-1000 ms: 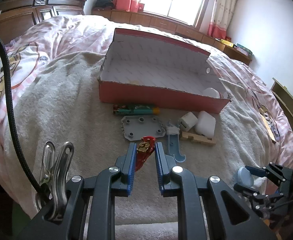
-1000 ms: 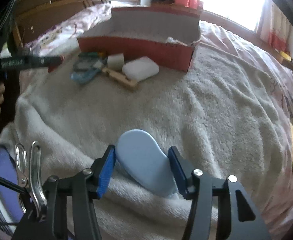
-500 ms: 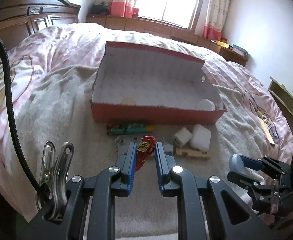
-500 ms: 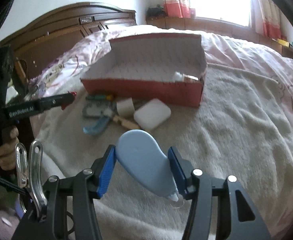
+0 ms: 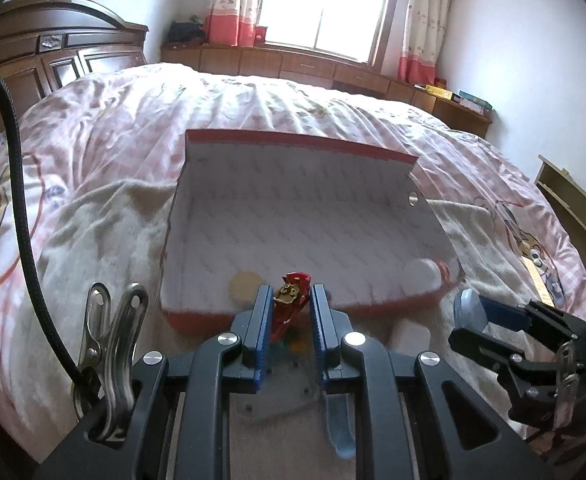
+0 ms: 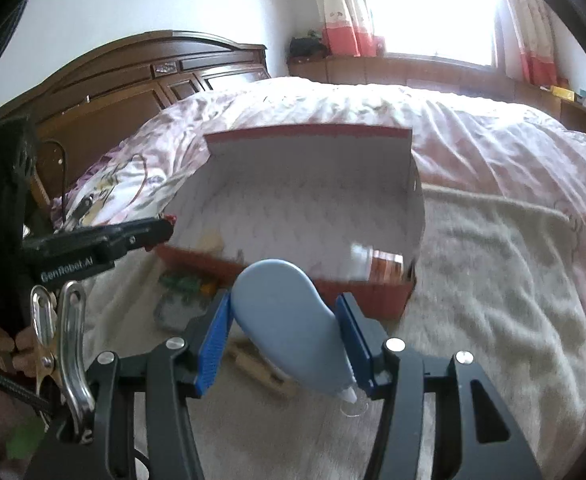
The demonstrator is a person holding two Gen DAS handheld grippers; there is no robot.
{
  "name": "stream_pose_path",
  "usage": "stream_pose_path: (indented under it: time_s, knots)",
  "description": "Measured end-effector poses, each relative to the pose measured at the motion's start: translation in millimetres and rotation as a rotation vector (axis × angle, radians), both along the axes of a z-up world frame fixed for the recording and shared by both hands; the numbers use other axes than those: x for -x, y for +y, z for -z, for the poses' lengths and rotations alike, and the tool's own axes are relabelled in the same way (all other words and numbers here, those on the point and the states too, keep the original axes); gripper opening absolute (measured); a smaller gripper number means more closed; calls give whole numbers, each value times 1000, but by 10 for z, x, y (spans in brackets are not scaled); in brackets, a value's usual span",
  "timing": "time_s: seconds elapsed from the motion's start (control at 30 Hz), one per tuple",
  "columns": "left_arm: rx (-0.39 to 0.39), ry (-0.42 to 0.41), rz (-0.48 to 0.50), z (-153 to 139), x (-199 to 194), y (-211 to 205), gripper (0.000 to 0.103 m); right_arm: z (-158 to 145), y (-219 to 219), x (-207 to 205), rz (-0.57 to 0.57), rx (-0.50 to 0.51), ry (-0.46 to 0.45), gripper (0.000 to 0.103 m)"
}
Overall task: Organize rigid objects
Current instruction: 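Open the left tool to drop the figure while the right tool releases the blue piece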
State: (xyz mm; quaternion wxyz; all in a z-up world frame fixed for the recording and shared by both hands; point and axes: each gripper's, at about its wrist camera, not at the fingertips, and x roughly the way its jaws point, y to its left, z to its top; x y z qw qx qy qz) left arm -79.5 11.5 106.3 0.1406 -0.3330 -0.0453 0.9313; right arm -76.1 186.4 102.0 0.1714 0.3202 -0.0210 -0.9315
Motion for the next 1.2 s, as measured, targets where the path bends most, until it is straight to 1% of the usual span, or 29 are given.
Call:
stream_pose_path:
  time_s: [0.2,0.4,0.6,0.63,0.7,0.73,0.77,0.87,1.03,1.2]
  knots:
    - [17,5,-3,-16,299,70,19,-52,-4,366,32,5,-3,56]
    - [31,-12,-12,53,544,111,19,7,3,704,72,29,-31,56]
    - [51,-39,-34,158,629,139,19,68,6,907,97,31,-44,56]
    - [50,-47,-35,171,639,142,20,75,16,928,100,39,-48,56]
    - [50,-61,-39,198,655,140,23,84,47,960,109,60,-51,56]
    - [51,-64,-42,208,667,135,27,86,61,969,115,68,-51,58]
    - [52,-66,-46,213,664,137,28,92,75,972,121,75,-53,59]
    - [54,-73,-53,223,665,131,28,108,98,971,129,82,-54,64]
    - [48,-83,-62,222,646,116,28,86,88,933,128,85,-44,65]
    - [49,-73,-61,185,589,97,28,44,80,837,122,95,-29,69]
